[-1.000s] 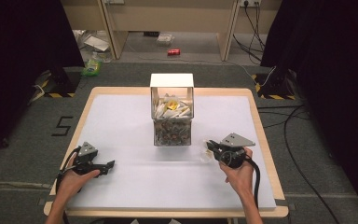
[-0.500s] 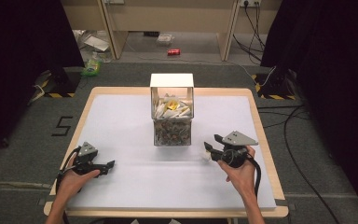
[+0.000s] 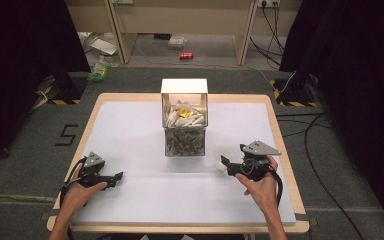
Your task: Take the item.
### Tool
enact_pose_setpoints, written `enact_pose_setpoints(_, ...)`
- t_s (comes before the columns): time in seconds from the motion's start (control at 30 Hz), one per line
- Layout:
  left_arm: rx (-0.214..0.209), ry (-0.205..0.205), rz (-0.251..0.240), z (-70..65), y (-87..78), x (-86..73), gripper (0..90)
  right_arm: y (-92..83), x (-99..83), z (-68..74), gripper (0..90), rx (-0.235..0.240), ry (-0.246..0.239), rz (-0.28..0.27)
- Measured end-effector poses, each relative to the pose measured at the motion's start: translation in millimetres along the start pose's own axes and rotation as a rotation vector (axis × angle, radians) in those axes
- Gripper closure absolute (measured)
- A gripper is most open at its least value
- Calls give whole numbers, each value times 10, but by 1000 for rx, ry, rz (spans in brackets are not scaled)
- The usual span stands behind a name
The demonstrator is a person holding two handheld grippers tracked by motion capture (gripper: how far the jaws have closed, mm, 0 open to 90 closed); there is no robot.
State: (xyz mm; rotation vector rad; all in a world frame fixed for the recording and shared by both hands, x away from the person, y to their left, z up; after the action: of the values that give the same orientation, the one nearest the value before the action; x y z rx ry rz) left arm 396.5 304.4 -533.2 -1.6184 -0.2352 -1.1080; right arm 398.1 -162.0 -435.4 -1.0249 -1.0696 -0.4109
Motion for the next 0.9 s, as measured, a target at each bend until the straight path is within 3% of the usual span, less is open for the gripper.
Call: enact_pose_setpoints(0.9,0,-1,-1,0,0,0,108,-136,-245,-143,182,-20,46,13)
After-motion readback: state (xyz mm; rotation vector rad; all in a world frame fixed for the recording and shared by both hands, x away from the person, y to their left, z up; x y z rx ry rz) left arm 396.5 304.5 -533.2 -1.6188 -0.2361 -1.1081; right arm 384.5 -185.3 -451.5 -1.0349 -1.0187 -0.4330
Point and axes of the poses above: each handheld gripper's, and its own axes: y roughly forward along the jaws, x roughly out of its top, z roughly to its left, the point moved 4 cm from there along y, roughly forward along the jaws, and after that the axes turned 6 degrees about y, right-handed, at the moved point
